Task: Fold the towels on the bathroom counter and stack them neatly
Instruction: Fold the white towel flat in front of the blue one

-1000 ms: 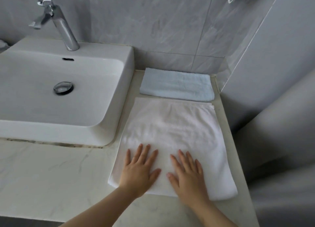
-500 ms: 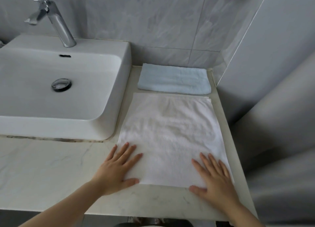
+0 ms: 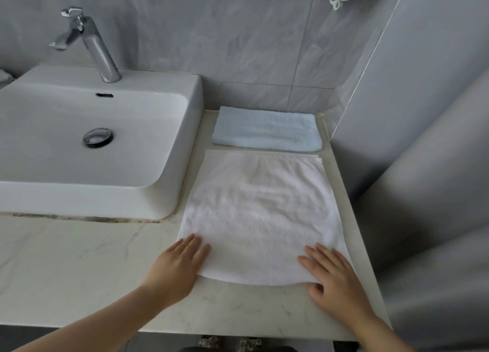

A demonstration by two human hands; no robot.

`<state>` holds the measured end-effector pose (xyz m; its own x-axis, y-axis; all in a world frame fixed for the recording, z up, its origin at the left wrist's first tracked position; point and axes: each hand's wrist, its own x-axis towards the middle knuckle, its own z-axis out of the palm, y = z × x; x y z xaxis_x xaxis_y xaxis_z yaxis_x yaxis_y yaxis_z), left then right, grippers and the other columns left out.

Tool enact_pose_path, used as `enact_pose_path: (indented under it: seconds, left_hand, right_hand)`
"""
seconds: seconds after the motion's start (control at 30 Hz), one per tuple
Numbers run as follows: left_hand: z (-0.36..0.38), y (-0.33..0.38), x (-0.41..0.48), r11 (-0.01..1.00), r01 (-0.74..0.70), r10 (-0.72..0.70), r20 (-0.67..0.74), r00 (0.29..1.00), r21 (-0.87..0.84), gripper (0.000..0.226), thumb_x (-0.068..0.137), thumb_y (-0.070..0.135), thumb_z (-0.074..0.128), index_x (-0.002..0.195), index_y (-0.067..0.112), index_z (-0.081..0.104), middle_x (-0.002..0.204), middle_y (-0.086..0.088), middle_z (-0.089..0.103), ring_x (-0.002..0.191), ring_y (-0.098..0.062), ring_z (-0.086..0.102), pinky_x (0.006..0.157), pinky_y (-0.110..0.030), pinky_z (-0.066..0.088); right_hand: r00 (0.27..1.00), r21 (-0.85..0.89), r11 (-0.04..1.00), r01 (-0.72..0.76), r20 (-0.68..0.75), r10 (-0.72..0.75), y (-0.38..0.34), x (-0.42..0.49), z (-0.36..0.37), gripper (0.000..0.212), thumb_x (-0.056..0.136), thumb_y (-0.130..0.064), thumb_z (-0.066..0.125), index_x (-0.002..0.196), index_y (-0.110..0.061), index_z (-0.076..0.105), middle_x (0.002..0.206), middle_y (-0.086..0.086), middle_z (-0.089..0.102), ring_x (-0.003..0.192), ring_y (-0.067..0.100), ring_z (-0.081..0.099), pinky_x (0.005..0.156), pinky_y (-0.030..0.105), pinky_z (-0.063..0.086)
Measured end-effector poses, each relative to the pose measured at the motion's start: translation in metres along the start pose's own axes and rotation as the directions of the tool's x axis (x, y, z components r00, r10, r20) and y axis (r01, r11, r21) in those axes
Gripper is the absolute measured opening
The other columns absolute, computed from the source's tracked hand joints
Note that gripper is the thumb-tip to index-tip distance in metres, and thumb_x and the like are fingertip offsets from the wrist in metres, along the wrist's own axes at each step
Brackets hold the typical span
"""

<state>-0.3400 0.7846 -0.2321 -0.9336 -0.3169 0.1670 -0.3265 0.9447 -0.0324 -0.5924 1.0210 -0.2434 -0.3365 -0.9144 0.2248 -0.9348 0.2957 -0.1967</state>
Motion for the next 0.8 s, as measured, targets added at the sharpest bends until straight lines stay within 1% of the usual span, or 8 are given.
enact_pose_path:
  seconds: [0.17, 0.27, 0.37, 0.43, 0.47, 0.57, 0.7, 0.8]
  left_hand:
    - [-0.018, 0.021, 0.028, 0.993, 0.109, -0.103, 0.142, 0.984, -0.036, 0.043, 0.03, 0.017, 0.08, 0.067, 0.016, 0.057, 0.051, 0.0, 0.05, 0.038, -0.019, 0.051, 0.037, -0.021, 0.037]
    - [-0.029, 0.013, 0.039, 0.994, 0.108, -0.112, 0.2, 0.973, 0.032, 0.041, 0.023, 0.021, 0.085, 0.056, 0.02, 0.06, 0.045, 0.005, 0.049, 0.027, -0.017, 0.046, 0.036, -0.016, 0.022]
    - [-0.044, 0.0, 0.035, 0.995, 0.101, -0.098, 0.281, 0.955, 0.004, 0.033, 0.072, 0.022, 0.07, 0.104, 0.029, 0.068, 0.098, 0.01, 0.069, 0.078, -0.015, 0.069, 0.058, -0.024, 0.048]
    - [-0.048, -0.01, 0.028, 0.972, 0.228, -0.188, 0.39, 0.901, -0.057, 0.043, 0.093, 0.017, 0.044, 0.13, 0.038, 0.051, 0.132, 0.018, 0.054, 0.115, -0.013, 0.057, 0.09, -0.025, 0.042]
    - [-0.051, -0.014, 0.025, 0.951, 0.289, -0.219, 0.426, 0.878, -0.107, 0.044, 0.094, 0.016, 0.042, 0.13, 0.04, 0.051, 0.132, 0.018, 0.054, 0.118, -0.013, 0.054, 0.091, -0.024, 0.039]
    - [-0.049, -0.032, 0.017, 0.747, 0.526, -0.375, 0.396, 0.838, -0.406, 0.028, 0.091, 0.012, 0.055, 0.103, 0.035, 0.067, 0.103, 0.009, 0.069, 0.099, -0.016, 0.062, 0.074, -0.021, 0.039]
    - [-0.038, -0.024, 0.021, 0.155, 0.608, -0.681, 0.361, 0.636, -0.778, 0.012, 0.093, 0.012, 0.056, 0.087, 0.019, 0.063, 0.081, -0.005, 0.063, 0.075, -0.022, 0.051, 0.063, -0.027, 0.036]
    - [-0.032, -0.005, 0.033, 0.255, 0.631, -0.747, 0.265, 0.61, -0.733, 0.014, 0.098, 0.019, 0.045, 0.103, 0.008, 0.054, 0.088, -0.009, 0.06, 0.072, -0.025, 0.048, 0.06, -0.033, 0.033]
  right_hand:
    - [0.989, -0.019, 1.0, 0.025, -0.147, -0.027, 0.003, -0.001, 0.006, 0.045, 0.065, -0.019, 0.039, 0.104, -0.021, 0.061, 0.103, 0.002, 0.072, 0.107, 0.018, 0.055, 0.101, 0.028, 0.03]
    - [0.978, -0.047, 0.998, 0.046, -0.203, -0.055, 0.006, 0.002, 0.001, 0.044, 0.062, -0.018, 0.039, 0.098, -0.018, 0.066, 0.092, 0.002, 0.073, 0.096, 0.016, 0.054, 0.084, 0.028, 0.04]
    - [0.975, -0.062, 0.998, -0.009, -0.223, -0.005, 0.013, 0.002, -0.005, 0.047, 0.06, -0.014, 0.037, 0.089, -0.015, 0.075, 0.087, 0.0, 0.073, 0.088, 0.014, 0.059, 0.074, 0.024, 0.044]
    - [0.976, -0.05, 0.998, -0.038, -0.218, 0.026, 0.02, 0.002, -0.008, 0.045, 0.055, -0.005, 0.043, 0.085, -0.014, 0.076, 0.085, 0.0, 0.073, 0.083, 0.013, 0.063, 0.075, 0.023, 0.039]
    - [0.978, -0.04, 0.997, -0.062, -0.2, 0.052, 0.024, 0.002, -0.01, 0.044, 0.049, -0.001, 0.049, 0.083, -0.013, 0.076, 0.084, -0.001, 0.073, 0.084, 0.011, 0.06, 0.075, 0.023, 0.038]
    - [0.977, 0.057, 0.986, -0.156, -0.135, 0.162, 0.034, 0.0, -0.016, 0.042, 0.05, 0.004, 0.06, 0.085, -0.012, 0.076, 0.086, 0.001, 0.074, 0.082, 0.017, 0.066, 0.076, 0.018, 0.039]
    - [0.858, 0.455, 0.754, -0.473, 0.043, 0.512, 0.034, 0.002, -0.026, 0.03, 0.077, 0.007, 0.068, 0.086, -0.021, 0.074, 0.081, -0.021, 0.07, 0.081, 0.01, 0.066, 0.067, 0.003, 0.039]
    - [0.787, 0.592, 0.615, -0.521, 0.054, 0.615, 0.032, 0.01, -0.032, 0.034, 0.081, -0.007, 0.07, 0.071, -0.039, 0.061, 0.068, -0.023, 0.066, 0.071, 0.006, 0.06, 0.061, 0.004, 0.04]
